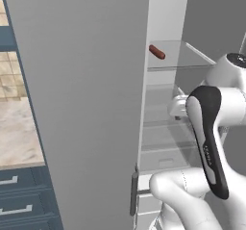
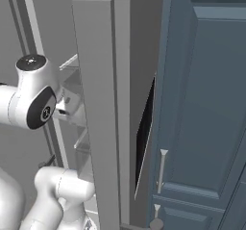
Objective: Retrieve the sausage and cheese from the fridge and place them on the cutting board on the counter.
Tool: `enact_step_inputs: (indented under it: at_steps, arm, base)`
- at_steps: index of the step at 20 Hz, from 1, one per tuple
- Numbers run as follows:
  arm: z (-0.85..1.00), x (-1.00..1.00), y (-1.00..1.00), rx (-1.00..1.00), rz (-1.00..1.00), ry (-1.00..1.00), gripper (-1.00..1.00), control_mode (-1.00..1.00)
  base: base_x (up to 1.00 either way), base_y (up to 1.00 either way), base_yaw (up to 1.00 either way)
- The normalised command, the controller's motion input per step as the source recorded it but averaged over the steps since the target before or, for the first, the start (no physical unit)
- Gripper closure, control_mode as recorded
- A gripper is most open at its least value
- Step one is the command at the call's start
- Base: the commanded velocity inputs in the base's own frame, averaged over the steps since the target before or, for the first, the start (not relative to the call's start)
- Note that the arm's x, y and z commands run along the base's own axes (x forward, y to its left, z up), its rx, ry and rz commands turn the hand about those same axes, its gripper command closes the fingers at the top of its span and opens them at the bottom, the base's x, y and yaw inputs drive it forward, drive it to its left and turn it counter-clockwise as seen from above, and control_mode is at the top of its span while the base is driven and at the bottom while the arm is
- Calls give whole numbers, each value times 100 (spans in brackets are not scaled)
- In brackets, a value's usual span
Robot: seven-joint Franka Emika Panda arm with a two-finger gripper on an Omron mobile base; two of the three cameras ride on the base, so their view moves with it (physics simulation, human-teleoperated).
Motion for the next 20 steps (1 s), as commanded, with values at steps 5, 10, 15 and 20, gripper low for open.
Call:
enact_step_inputs:
  at_steps: [5, 10, 15, 20]
  arm:
    - [61, -2, -5, 3, 0, -12, -100, -100]
    - [48, 38, 0, -2, 0, -20, -100, -100]
    - [45, 35, 0, -2, 3, -29, -100, -100]
    - [13, 41, 0, -4, 6, -21, -100, -100]
  base:
    - [0, 0, 0]
    - [0, 0, 0]
    - [0, 0, 0]
    - [0, 0, 0]
